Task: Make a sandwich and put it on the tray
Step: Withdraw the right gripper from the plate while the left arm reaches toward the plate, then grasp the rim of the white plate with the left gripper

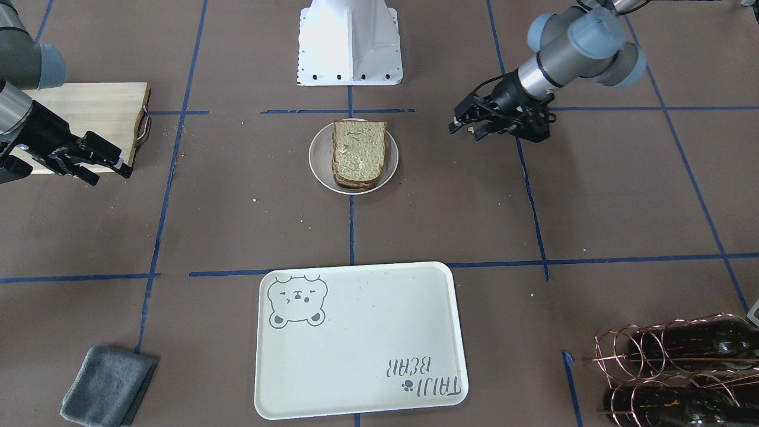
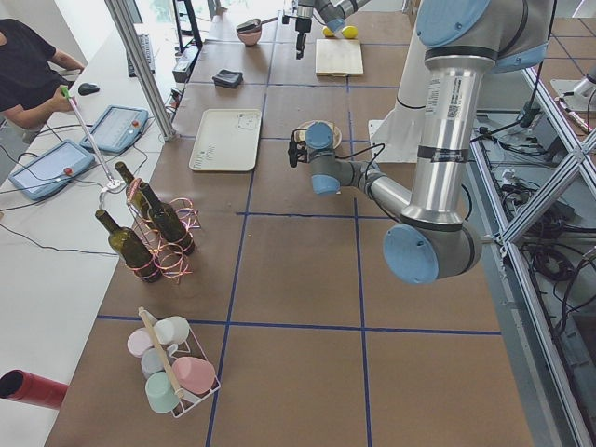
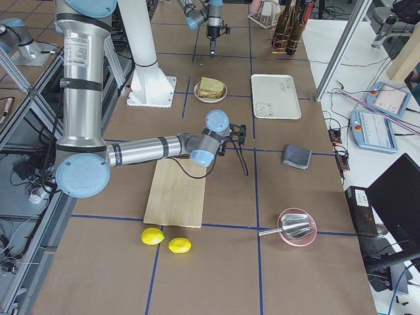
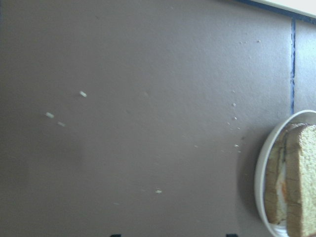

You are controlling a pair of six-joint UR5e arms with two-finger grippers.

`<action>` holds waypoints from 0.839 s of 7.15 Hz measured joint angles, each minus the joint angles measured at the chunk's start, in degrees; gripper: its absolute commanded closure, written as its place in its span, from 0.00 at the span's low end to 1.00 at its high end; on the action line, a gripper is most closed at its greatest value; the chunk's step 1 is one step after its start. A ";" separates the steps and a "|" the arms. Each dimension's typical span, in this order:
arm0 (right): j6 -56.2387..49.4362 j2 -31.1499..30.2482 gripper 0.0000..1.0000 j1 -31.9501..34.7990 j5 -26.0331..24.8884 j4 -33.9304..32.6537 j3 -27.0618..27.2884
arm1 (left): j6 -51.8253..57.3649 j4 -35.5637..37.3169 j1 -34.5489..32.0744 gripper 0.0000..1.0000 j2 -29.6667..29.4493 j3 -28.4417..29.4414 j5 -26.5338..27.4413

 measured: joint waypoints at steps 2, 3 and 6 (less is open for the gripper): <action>-1.24 0.24 0.00 1.51 1.00 -0.02 -0.89 | -3.03 8.41 6.12 0.45 -7.75 2.12 5.87; -1.45 0.44 0.00 1.53 1.07 0.00 -1.20 | -3.26 10.93 7.17 0.54 -10.18 3.28 7.07; -1.56 0.79 0.00 1.42 1.05 0.09 -1.83 | -3.00 12.32 8.93 0.57 -12.30 4.79 10.39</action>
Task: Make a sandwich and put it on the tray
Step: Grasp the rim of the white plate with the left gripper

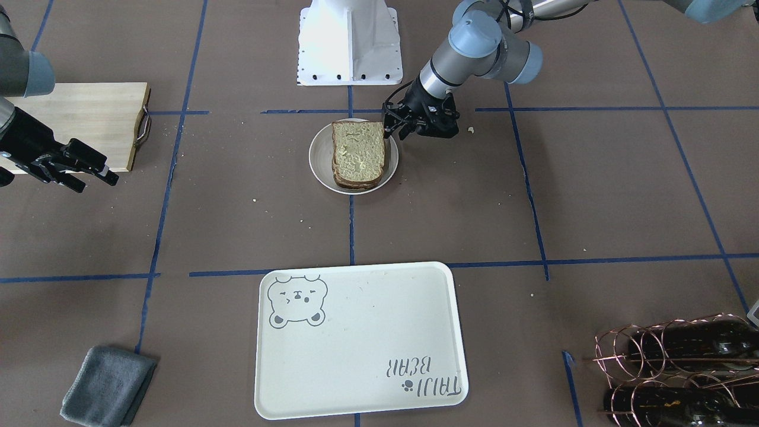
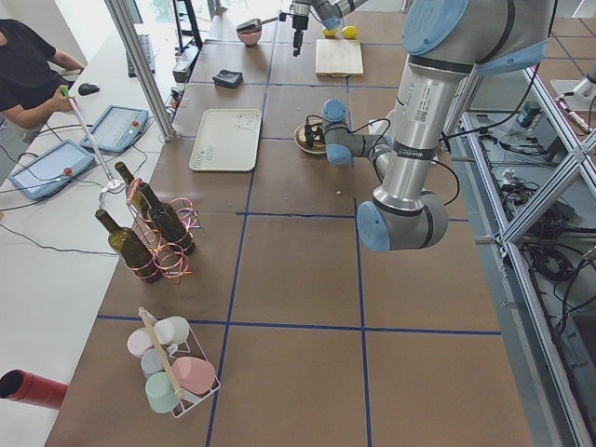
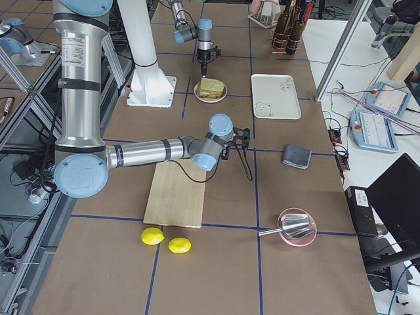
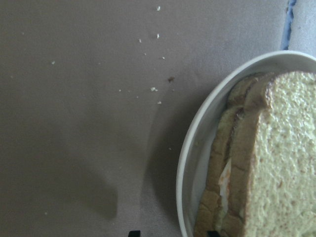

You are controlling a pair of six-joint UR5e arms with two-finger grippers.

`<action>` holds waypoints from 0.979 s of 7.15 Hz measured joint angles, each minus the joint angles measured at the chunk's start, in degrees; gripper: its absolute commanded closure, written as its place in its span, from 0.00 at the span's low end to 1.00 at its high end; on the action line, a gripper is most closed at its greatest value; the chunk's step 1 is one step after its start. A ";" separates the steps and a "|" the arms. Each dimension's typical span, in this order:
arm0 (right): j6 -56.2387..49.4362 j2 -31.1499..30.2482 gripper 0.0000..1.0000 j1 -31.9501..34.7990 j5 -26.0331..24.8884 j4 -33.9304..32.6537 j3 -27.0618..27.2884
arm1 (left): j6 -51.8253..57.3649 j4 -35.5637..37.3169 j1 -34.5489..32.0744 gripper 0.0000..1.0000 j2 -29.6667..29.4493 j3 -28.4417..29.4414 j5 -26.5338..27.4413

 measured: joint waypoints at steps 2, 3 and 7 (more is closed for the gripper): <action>-0.04 0.02 0.00 -0.05 0.00 0.06 -0.12 | 0.23 -0.04 0.06 0.60 -0.17 0.16 0.43; -0.03 0.00 0.00 -0.06 -0.02 0.11 -0.24 | 0.33 -0.12 -0.01 0.62 -0.21 0.49 0.60; -0.01 -0.11 0.00 -0.07 -0.13 0.33 -0.49 | 2.90 -0.36 -0.85 0.66 -0.56 1.50 1.99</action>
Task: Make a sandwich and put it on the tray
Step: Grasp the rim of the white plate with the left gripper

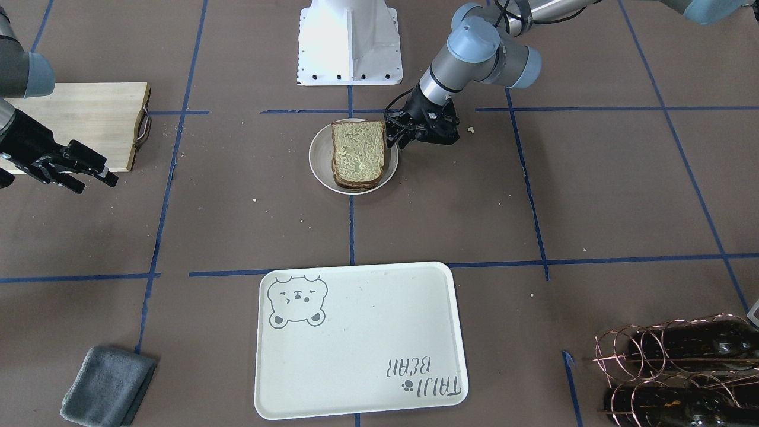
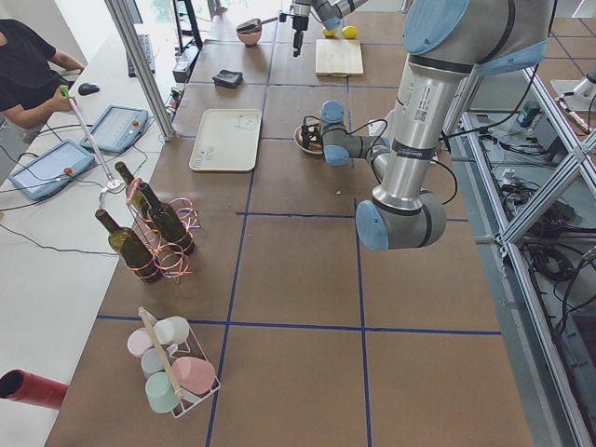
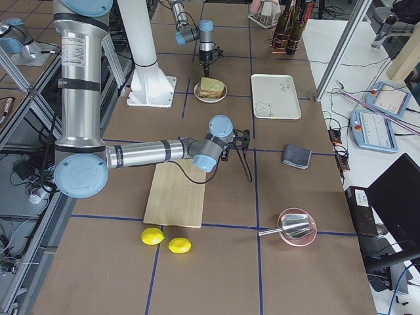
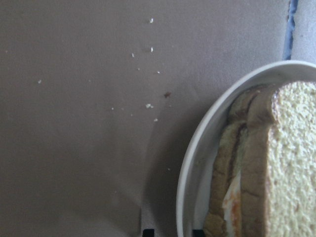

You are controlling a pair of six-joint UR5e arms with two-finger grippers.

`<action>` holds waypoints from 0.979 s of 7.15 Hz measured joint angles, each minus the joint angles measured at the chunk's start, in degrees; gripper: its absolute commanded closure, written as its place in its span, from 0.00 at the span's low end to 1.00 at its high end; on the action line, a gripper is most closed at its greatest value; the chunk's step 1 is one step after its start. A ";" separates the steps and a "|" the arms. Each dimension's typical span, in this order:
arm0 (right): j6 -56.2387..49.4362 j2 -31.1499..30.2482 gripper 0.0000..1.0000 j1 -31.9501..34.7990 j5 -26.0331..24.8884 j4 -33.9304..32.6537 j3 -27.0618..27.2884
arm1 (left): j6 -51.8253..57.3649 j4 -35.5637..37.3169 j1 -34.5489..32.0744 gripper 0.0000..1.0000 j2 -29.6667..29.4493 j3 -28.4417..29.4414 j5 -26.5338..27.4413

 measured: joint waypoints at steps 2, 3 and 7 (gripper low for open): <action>0.01 -0.14 0.00 0.00 -0.20 0.08 0.04 | 0.38 -0.05 -0.21 0.67 -0.16 0.38 0.14; 0.01 -0.25 0.00 0.00 -0.31 0.14 0.07 | 0.40 -0.09 -0.24 0.68 -0.61 1.10 0.18; 0.01 -0.64 0.00 0.00 -0.11 0.40 0.17 | 0.18 -0.31 -0.34 1.00 -2.06 2.57 0.16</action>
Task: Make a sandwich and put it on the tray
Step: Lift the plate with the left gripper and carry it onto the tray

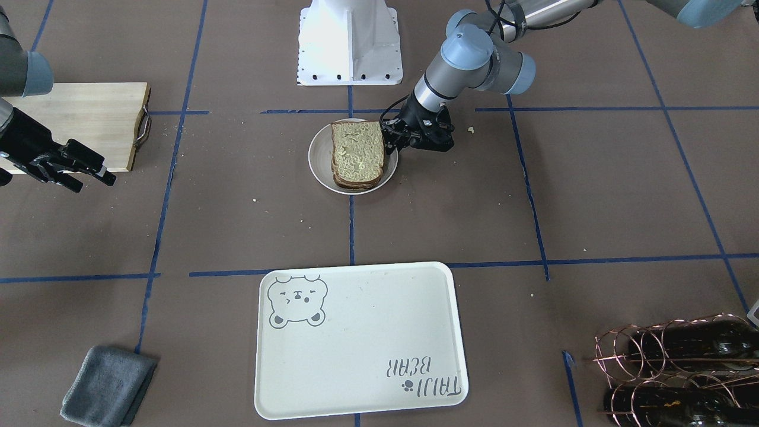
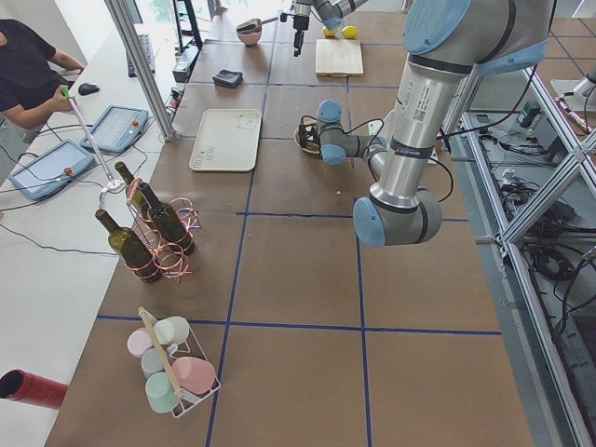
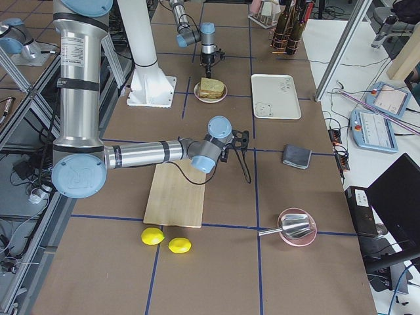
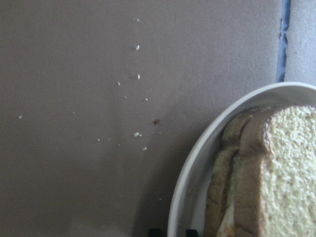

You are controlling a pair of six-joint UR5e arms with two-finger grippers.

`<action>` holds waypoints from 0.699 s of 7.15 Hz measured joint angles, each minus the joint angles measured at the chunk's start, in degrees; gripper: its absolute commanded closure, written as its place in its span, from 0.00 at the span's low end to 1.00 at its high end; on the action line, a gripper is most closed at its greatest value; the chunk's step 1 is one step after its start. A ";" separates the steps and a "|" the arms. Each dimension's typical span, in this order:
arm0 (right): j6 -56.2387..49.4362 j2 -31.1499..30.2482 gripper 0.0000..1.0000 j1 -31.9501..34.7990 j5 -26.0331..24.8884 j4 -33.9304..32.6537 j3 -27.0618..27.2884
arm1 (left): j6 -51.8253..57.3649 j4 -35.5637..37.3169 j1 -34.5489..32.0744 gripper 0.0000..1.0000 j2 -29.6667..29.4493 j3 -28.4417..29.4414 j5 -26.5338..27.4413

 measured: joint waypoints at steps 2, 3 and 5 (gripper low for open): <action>0.00 -0.21 0.00 0.11 0.27 0.09 0.23 | -3.32 -3.35 -0.98 1.00 -0.19 -0.19 -0.06; 0.00 -0.66 0.00 0.20 0.77 0.32 0.50 | -8.63 -5.66 -1.92 1.00 -0.60 -0.20 -0.05; 0.00 -2.65 0.00 0.28 1.87 2.19 0.79 | -21.07 -6.75 -5.71 1.00 -4.94 2.84 0.29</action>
